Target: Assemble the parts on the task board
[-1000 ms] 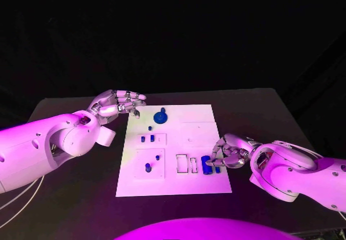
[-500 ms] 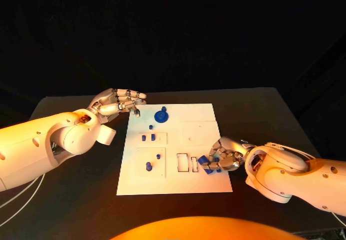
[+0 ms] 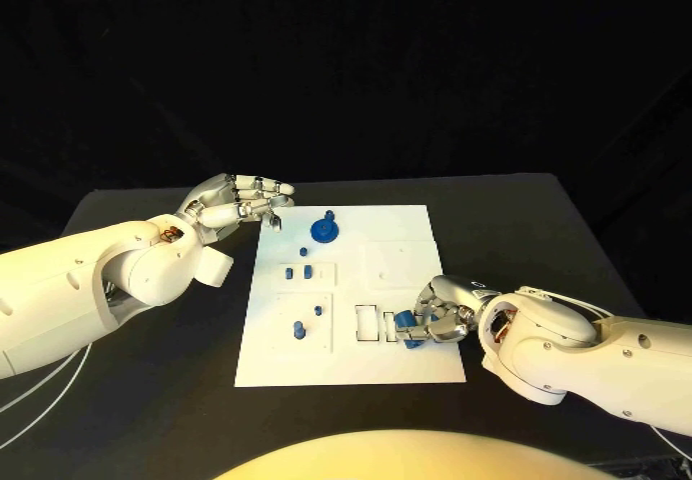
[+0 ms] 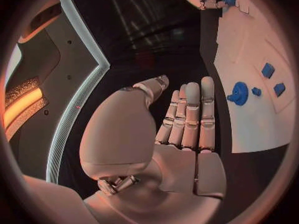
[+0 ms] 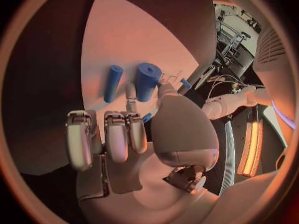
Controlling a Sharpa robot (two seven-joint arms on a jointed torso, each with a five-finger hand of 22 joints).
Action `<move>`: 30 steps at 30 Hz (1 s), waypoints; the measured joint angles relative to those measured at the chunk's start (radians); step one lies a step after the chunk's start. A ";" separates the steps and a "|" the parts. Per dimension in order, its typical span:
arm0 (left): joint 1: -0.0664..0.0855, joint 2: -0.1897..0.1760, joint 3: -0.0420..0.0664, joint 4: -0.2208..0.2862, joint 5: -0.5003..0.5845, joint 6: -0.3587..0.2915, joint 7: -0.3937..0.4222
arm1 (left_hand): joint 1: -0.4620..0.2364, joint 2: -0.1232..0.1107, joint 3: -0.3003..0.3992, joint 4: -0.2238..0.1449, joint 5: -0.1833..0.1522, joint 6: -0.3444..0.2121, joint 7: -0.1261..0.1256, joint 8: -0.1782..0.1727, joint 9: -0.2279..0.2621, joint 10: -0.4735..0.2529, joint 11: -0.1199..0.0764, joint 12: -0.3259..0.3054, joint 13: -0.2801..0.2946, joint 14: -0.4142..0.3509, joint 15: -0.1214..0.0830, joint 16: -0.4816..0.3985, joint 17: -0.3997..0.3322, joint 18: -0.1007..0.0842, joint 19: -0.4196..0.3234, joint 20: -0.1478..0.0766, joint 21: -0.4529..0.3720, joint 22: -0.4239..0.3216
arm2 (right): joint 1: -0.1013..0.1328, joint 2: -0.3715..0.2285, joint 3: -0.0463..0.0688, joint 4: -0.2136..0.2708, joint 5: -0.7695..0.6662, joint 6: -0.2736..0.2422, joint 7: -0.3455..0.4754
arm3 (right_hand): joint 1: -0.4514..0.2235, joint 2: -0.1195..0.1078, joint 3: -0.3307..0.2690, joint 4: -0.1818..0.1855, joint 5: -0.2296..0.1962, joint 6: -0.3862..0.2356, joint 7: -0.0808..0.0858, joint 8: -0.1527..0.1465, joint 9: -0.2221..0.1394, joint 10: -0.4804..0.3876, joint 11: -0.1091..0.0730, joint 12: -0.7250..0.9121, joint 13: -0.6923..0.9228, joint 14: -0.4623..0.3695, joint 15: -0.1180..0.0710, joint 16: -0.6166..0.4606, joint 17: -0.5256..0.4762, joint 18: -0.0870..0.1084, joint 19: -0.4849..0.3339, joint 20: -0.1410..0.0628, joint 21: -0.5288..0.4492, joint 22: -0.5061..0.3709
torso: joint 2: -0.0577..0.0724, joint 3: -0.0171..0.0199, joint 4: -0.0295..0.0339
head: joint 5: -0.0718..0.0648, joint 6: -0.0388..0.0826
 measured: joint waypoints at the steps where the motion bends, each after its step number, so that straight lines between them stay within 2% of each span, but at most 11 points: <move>1: 0.000 0.000 0.000 0.000 0.000 0.000 0.000 | 0.000 0.000 0.000 0.000 0.000 0.000 0.000 0.000 0.000 0.000 0.000 0.000 0.000 0.000 0.000 0.000 0.000 0.000 0.000 0.000 0.000 0.000 | -0.001 0.002 0.001 -0.001 -0.003 0.000 -0.002 | 0.013 0.001 0.000 0.000 0.000 0.001 -0.001 0.004 0.000 0.000 0.000 0.000 0.000 0.000 0.000 0.000 0.000 0.000 0.000 0.000 0.003 0.000 | 0.000 0.0000 0.0000 | 0.000 0.000; 2: 0.000 -0.001 0.000 0.000 0.000 0.000 0.000 | 0.000 0.000 0.000 0.000 0.000 0.000 0.000 0.000 0.000 0.000 0.000 0.000 0.000 0.000 0.000 0.000 0.000 0.000 0.000 0.000 0.000 0.000 | -0.001 0.004 0.001 -0.002 -0.007 0.000 -0.004 | 0.024 0.000 0.000 0.000 0.000 0.001 -0.002 0.006 0.000 0.000 0.000 0.000 0.000 0.000 0.000 0.000 0.000 0.000 0.000 0.000 0.003 0.000 | 0.000 0.0000 0.0000 | 0.000 -0.001; 4: 0.000 -0.001 0.000 0.000 0.000 0.001 0.000 | 0.000 0.000 0.000 0.000 0.000 0.000 0.000 0.000 -0.001 0.000 0.000 0.000 0.000 0.000 0.000 0.000 0.000 0.000 0.000 0.000 0.000 0.000 | -0.002 0.008 0.001 -0.002 -0.013 0.001 -0.008 | 0.048 0.000 -0.001 0.001 0.000 -0.001 -0.004 0.006 0.031 -0.003 -0.003 0.000 0.000 0.000 0.000 0.000 0.000 0.000 0.000 0.000 0.003 0.000 | 0.000 0.0000 0.0000 | 0.000 -0.001; 6: 0.000 -0.001 0.000 0.000 0.000 0.001 -0.001 | 0.000 0.000 0.000 0.000 0.000 0.000 0.000 0.000 -0.001 0.000 0.000 0.000 0.000 0.000 0.000 0.000 0.000 0.000 0.000 0.000 0.000 0.000 | -0.003 0.010 0.002 -0.002 -0.018 0.000 -0.011 | 0.065 -0.001 0.000 0.002 0.000 -0.001 -0.004 0.006 0.032 -0.003 -0.003 0.000 0.000 0.000 0.000 0.000 0.000 0.000 0.000 0.000 0.003 0.000 | 0.000 -0.0001 -0.0001 | 0.000 -0.001; 8: 0.000 -0.002 0.000 0.001 0.000 0.002 -0.001 | 0.000 0.000 0.000 0.000 0.000 0.000 0.000 0.000 -0.001 0.000 0.000 0.000 0.000 0.000 0.000 0.000 0.000 0.000 0.000 0.000 0.000 0.000 | -0.003 0.011 0.002 -0.001 -0.021 -0.001 -0.012 | 0.098 -0.002 0.035 0.003 -0.003 -0.001 -0.003 0.006 0.032 -0.003 -0.003 0.000 0.000 0.001 -0.001 0.000 0.000 0.000 0.000 0.000 0.003 0.000 | 0.000 0.0000 -0.0002 | 0.000 -0.001; 12: 0.000 -0.002 0.000 0.001 0.000 0.002 -0.001 | 0.000 0.000 0.000 0.000 0.000 0.000 0.000 0.000 -0.001 0.000 0.000 0.000 0.000 0.000 0.000 0.000 0.000 0.000 0.000 0.000 0.000 0.000 | -0.006 0.009 0.001 0.003 -0.021 -0.012 -0.014 | 0.120 -0.012 0.064 0.033 -0.006 0.011 -0.015 0.005 0.032 -0.002 -0.013 0.000 0.000 -0.001 -0.008 0.000 0.000 0.000 0.000 0.000 0.011 0.000 | -0.001 -0.0006 -0.0003 | 0.001 0.000; 15: 0.000 -0.002 0.000 0.001 0.001 0.002 -0.002 | 0.000 0.000 0.000 0.000 0.000 0.000 0.000 0.000 -0.001 0.000 0.000 0.000 0.000 0.000 0.000 0.000 0.000 0.000 0.000 0.000 0.000 0.000 | -0.007 0.003 0.000 0.007 -0.011 -0.031 -0.014 | 0.132 -0.020 0.075 0.043 -0.008 0.020 -0.024 0.004 -0.015 -0.002 -0.016 0.000 0.000 0.001 -0.013 0.000 0.000 0.000 0.000 -0.007 0.011 0.000 | -0.001 -0.0006 -0.0002 | 0.001 0.001; 19: 0.000 -0.003 0.000 0.001 0.001 0.003 -0.002 | 0.000 0.000 0.000 0.000 0.000 0.000 0.000 0.000 -0.001 0.000 0.000 0.000 0.000 0.000 0.000 0.000 0.000 0.000 0.000 0.000 0.000 0.000 | -0.007 -0.008 -0.002 0.019 0.028 -0.059 -0.012 | 0.163 -0.013 0.082 0.048 -0.004 0.026 -0.021 0.011 -0.026 -0.004 -0.022 0.000 0.000 0.001 -0.013 0.000 0.000 0.000 0.000 -0.007 0.011 0.000 | -0.001 -0.0003 -0.0002 | 0.002 0.002; 21: 0.000 -0.003 0.000 0.001 0.001 0.003 -0.003 | 0.000 0.000 0.000 0.000 0.000 0.000 0.000 0.000 -0.001 0.000 0.000 0.000 0.000 0.000 0.000 0.000 0.000 0.000 0.000 0.000 0.000 -0.001 | -0.002 -0.015 -0.004 0.028 0.066 -0.072 -0.009 | 0.180 0.005 0.092 0.046 -0.004 0.029 -0.018 0.011 -0.025 -0.002 -0.023 0.000 0.000 -0.002 -0.017 0.000 0.000 0.000 0.000 -0.008 0.015 0.000 | -0.001 -0.0001 -0.0003 | 0.003 0.004; 24: 0.000 -0.003 0.000 0.001 0.001 0.003 -0.003 | 0.000 0.000 0.000 0.000 0.000 0.000 0.000 0.000 -0.001 0.000 0.000 0.000 0.000 0.000 0.000 0.000 0.000 0.000 0.000 0.000 0.000 -0.001 | 0.015 -0.022 -0.005 0.046 0.134 -0.086 -0.001 | 0.181 0.006 0.105 0.037 -0.004 0.029 -0.018 0.011 -0.026 -0.004 -0.025 0.000 0.000 0.001 -0.020 0.000 0.000 0.000 0.000 -0.014 0.015 0.001 | -0.001 -0.0001 -0.0006 | 0.003 0.006; 30: 0.000 -0.001 0.000 0.000 0.001 0.004 -0.005 | 0.000 0.000 0.000 0.000 0.000 0.000 0.000 0.000 -0.001 0.000 0.000 0.000 0.000 0.000 0.000 0.000 0.000 0.000 0.000 0.000 0.000 -0.001 | 0.056 -0.031 -0.003 0.076 0.267 -0.108 0.019 | 0.168 0.020 0.108 0.033 -0.004 0.028 -0.019 0.011 -0.026 -0.004 -0.025 0.000 0.000 0.001 -0.020 0.000 0.000 0.000 0.000 -0.014 0.015 0.001 | -0.001 -0.0007 -0.0009 | 0.003 0.011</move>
